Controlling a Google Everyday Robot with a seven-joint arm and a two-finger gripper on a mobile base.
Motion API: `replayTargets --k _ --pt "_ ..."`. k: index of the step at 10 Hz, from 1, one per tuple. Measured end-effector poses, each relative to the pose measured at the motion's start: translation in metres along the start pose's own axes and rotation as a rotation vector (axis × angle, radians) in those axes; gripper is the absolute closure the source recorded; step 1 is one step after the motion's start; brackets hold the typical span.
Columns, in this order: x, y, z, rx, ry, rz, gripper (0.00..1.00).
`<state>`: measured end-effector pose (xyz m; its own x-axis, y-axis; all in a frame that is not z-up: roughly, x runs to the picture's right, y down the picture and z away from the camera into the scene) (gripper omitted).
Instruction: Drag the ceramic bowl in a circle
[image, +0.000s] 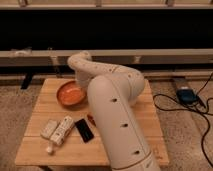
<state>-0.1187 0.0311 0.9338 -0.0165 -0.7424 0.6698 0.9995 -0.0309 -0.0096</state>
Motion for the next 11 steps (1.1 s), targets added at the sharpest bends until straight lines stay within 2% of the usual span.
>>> replayTargets --k 2,4,6,9,11 --pt "-0.018 -0.001 -0.010 -0.033 0.003 -0.060 1.00" --pt "-0.043 -0.024 -0.025 -0.041 0.009 -0.150 1.00" --pt "-0.065 -0.051 -0.046 -0.034 0.034 -0.252 1.00" --pt "-0.067 -0.097 -0.060 -0.014 0.067 -0.346 1.00" --pt "-0.047 -0.117 -0.060 -0.014 0.085 -0.362 1.00"
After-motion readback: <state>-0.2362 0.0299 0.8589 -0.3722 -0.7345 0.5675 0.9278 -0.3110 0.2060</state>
